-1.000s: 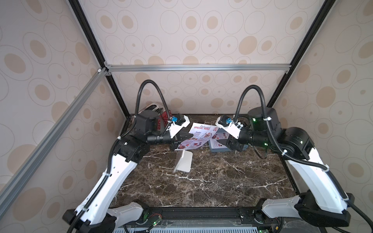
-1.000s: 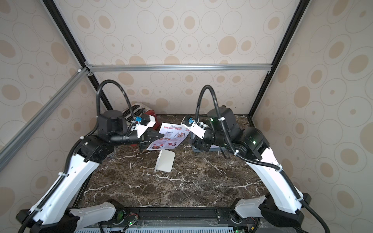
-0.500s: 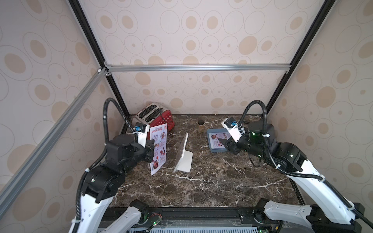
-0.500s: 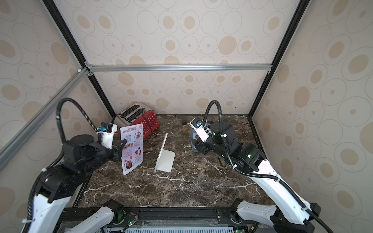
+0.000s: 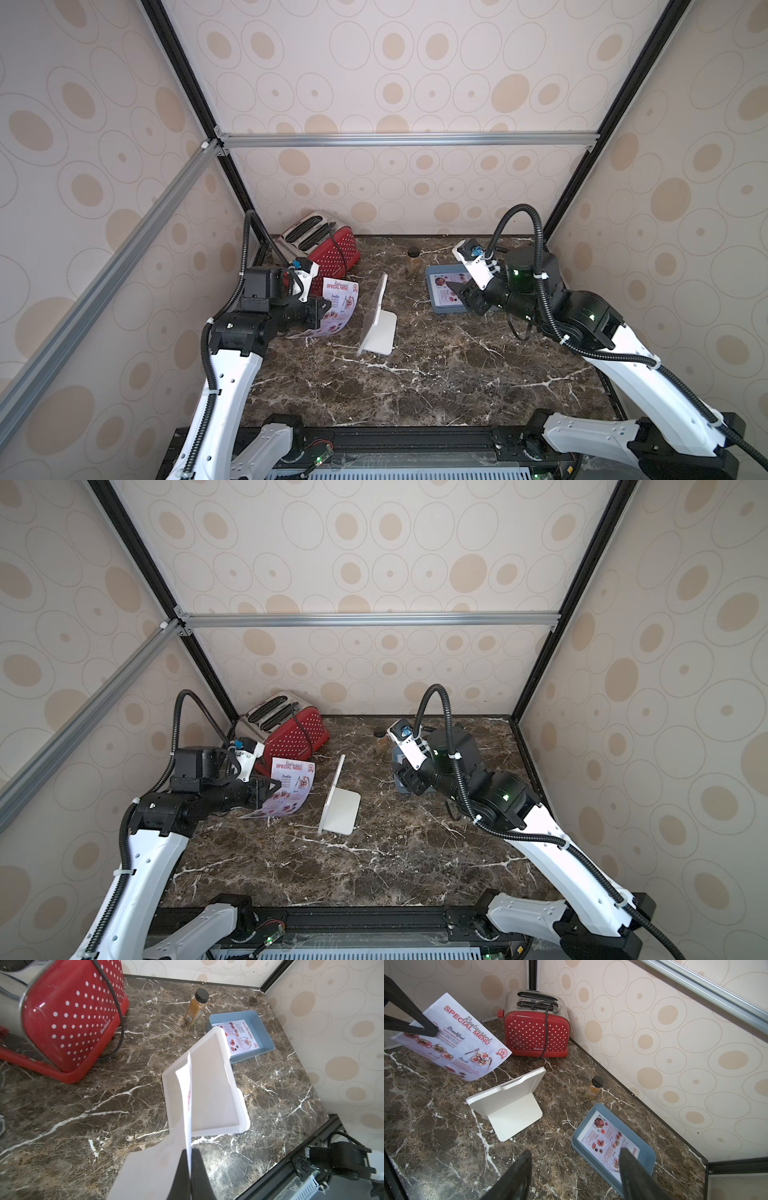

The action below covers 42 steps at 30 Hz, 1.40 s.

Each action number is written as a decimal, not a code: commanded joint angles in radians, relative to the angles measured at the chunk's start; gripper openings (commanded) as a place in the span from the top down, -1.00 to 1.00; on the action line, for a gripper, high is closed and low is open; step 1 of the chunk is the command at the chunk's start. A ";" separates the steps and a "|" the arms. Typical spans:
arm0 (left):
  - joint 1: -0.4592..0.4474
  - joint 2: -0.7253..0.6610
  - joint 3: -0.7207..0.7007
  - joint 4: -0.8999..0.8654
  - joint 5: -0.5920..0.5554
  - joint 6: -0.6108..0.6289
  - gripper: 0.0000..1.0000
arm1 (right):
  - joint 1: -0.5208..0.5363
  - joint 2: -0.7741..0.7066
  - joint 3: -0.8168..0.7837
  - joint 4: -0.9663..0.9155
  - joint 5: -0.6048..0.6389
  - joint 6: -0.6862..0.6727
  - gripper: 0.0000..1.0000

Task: Replace the menus in the menu holders
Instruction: Place the menu at the center of the board.

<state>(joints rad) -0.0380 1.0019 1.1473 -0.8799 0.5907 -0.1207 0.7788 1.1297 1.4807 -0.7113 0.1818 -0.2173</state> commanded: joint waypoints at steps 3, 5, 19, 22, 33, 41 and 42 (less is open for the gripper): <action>0.050 0.198 -0.093 0.108 0.200 0.041 1.00 | -0.005 0.020 0.015 -0.017 0.002 -0.008 -0.34; 0.085 0.274 -0.116 0.154 0.223 0.028 1.00 | -0.005 0.027 0.026 -0.023 0.000 -0.006 -0.34; 0.156 0.550 -0.135 0.119 -0.027 0.278 1.00 | -0.008 0.034 0.018 -0.033 0.010 0.002 -0.33; 0.156 0.585 -0.139 0.098 -0.122 0.327 1.00 | -0.007 0.028 0.011 -0.039 0.006 0.017 -0.33; 0.156 0.621 -0.160 0.145 -0.262 0.340 1.00 | -0.008 0.018 0.004 -0.048 -0.002 0.077 -0.29; 0.156 0.620 -0.175 0.147 -0.307 0.316 0.57 | -0.007 0.018 -0.006 -0.042 0.005 0.101 -0.29; 0.156 0.615 -0.175 0.146 -0.316 0.316 0.46 | -0.009 0.016 -0.011 -0.036 0.007 0.108 -0.29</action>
<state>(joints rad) 0.1169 1.6268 0.9722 -0.7219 0.3077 0.1768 0.7731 1.1610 1.4815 -0.7414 0.1806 -0.1352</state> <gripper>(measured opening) 0.245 0.644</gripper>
